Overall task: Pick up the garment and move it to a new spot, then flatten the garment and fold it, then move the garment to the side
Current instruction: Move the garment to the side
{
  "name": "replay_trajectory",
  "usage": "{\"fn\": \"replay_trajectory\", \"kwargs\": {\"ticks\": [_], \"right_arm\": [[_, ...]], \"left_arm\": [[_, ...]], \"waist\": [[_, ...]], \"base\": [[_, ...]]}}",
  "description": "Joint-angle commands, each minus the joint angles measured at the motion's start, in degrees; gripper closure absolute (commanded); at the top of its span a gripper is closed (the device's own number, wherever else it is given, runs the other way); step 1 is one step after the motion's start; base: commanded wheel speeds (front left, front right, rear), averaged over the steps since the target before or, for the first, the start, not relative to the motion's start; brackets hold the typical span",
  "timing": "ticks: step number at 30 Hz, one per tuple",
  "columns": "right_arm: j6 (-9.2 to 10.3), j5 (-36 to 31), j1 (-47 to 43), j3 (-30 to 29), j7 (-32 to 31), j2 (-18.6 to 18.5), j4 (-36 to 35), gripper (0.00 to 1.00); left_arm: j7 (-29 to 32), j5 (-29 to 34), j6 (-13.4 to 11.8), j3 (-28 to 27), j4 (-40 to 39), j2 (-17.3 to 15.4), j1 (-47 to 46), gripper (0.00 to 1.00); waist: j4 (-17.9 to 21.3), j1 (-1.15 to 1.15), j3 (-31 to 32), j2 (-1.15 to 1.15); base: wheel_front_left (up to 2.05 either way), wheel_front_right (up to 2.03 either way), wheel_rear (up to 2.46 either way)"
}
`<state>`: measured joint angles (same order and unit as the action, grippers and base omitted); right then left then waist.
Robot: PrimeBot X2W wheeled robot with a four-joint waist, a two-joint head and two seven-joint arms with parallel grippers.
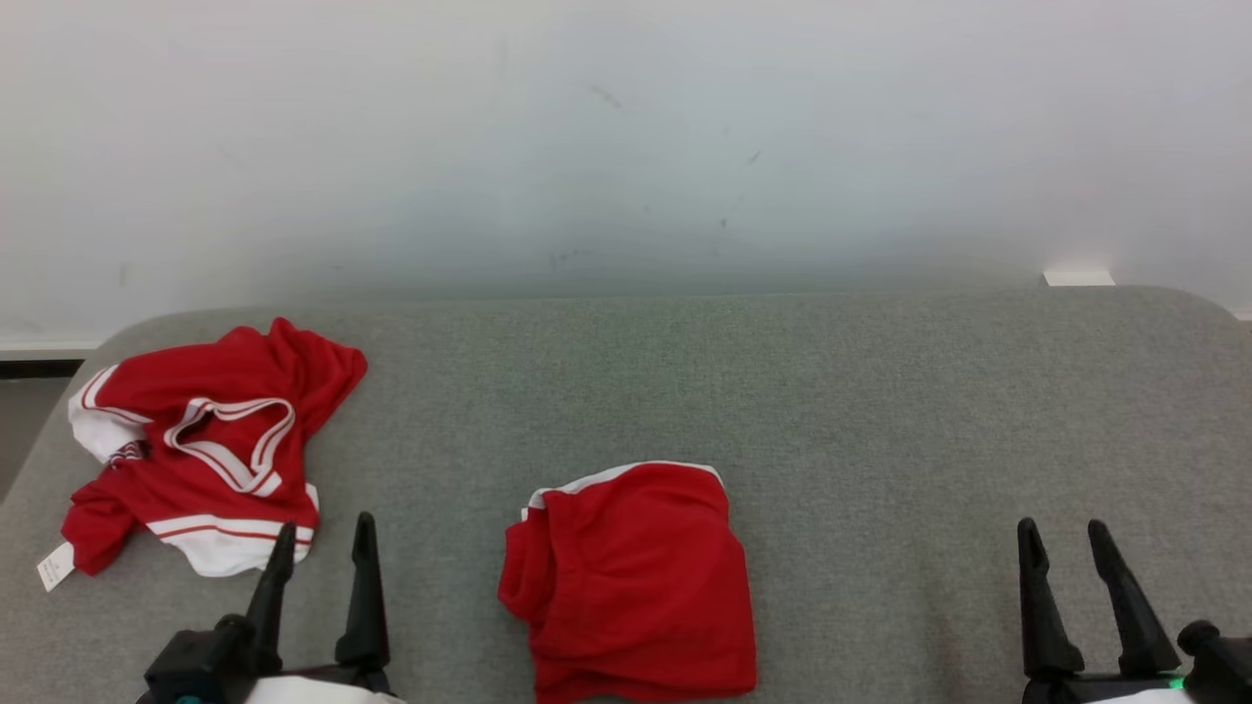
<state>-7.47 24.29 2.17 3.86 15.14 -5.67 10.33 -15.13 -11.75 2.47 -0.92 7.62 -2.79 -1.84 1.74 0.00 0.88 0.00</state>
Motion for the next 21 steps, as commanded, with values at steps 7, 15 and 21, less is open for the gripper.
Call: {"fn": "replay_trajectory", "kwargs": {"ticks": [7,15,21], "right_arm": [[-0.03,-1.54,0.58,1.30,-0.03,1.12,4.20,0.00],[-0.02,-1.37,8.05,6.30,-2.34,1.70,13.91,0.00],[-0.02,2.32,15.70,12.59,-6.43,2.59,23.51,0.00]], "left_arm": [[-0.01,0.23,-0.21,0.77,0.58,-0.22,0.56,0.00],[-0.01,-0.95,-0.43,2.33,0.97,-0.23,-0.22,0.00],[-0.01,-1.60,-0.19,3.91,1.73,-0.22,-0.91,0.00]], "waist": [[-0.76,0.00,0.13,0.00],[-2.37,0.00,-0.20,0.00],[-5.00,0.00,-0.67,0.00]], "base": [[0.00,0.00,0.00],[0.00,0.00,0.00],[0.00,0.00,0.00]]}}
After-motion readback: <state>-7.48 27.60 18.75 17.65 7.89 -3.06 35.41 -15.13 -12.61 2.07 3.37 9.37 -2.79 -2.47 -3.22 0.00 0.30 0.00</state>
